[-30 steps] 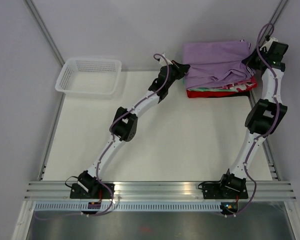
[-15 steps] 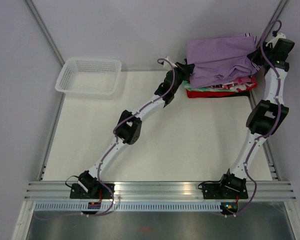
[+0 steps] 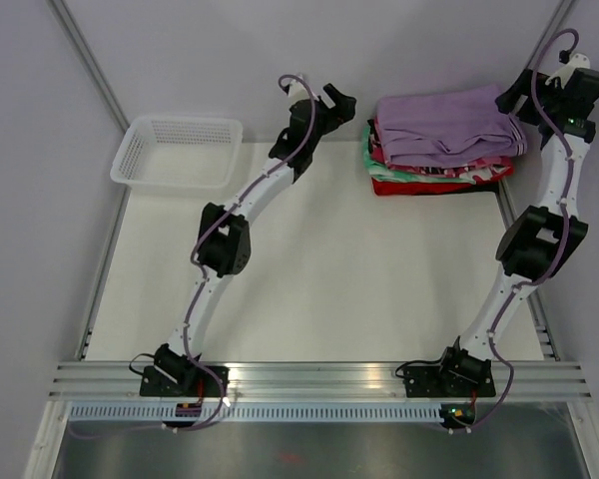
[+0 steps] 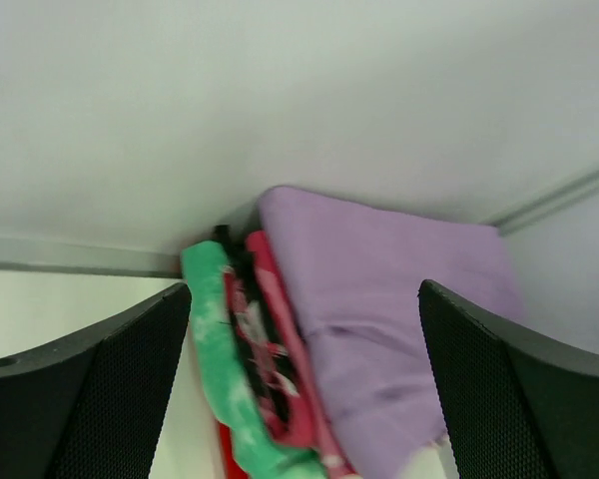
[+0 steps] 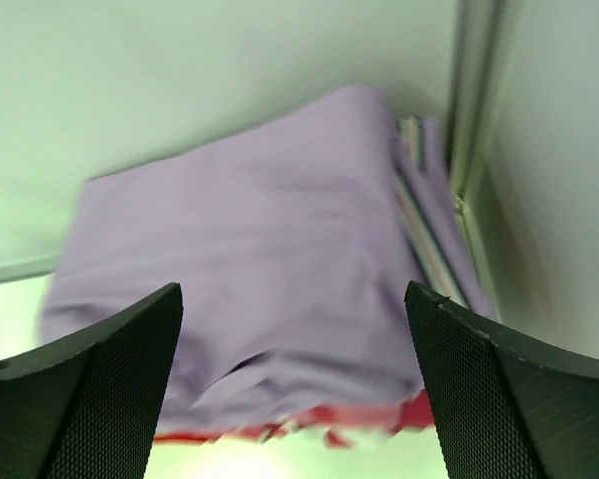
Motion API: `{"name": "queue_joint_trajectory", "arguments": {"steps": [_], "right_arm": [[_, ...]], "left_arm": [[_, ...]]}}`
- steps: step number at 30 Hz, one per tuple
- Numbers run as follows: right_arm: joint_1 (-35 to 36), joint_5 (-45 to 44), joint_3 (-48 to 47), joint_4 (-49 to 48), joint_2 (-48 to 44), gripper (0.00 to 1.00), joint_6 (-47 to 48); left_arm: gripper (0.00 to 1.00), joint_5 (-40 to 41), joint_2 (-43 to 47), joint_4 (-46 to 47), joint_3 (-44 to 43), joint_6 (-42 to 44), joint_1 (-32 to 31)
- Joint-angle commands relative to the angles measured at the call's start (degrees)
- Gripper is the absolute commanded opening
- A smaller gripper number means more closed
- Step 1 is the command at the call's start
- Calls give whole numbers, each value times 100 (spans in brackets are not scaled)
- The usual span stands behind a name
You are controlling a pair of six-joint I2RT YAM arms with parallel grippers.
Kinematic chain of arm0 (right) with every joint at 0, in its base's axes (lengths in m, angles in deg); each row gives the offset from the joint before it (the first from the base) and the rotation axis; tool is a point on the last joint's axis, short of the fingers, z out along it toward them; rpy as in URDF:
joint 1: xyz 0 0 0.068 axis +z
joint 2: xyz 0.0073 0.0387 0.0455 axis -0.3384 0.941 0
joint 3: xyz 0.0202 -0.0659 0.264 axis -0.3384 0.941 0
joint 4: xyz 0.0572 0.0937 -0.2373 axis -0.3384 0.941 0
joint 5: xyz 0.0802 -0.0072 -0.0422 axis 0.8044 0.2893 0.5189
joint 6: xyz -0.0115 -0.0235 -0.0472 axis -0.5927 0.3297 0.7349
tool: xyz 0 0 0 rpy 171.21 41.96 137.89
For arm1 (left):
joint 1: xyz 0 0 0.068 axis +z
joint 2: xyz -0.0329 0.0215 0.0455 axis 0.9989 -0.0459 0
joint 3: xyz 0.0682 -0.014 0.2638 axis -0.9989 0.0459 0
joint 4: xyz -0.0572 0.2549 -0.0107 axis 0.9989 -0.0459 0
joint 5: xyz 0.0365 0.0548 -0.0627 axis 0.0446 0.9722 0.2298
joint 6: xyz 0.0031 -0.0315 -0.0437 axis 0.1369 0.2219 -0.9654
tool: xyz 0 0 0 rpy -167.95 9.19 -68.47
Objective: Fold and stack the trousers
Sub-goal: Neatly place the folded trousers to the corner
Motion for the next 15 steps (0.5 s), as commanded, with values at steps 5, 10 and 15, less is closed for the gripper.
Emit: {"name": "queue_joint_trajectory", "arguments": {"steps": [5,10,15], "right_arm": [[780,589,1515,-45,-2801,98,526],[1238,1001,3658,-430,-4424,98,9],[1238,1178,6093,-1389,-6000,98,-695]], "left_arm": [[100,-777,2573,-2720,733,1893,-121],[100,-724,4581,-4024,2911,2203,160],[100,-883,6562,-3840,5752,2300,336]]}}
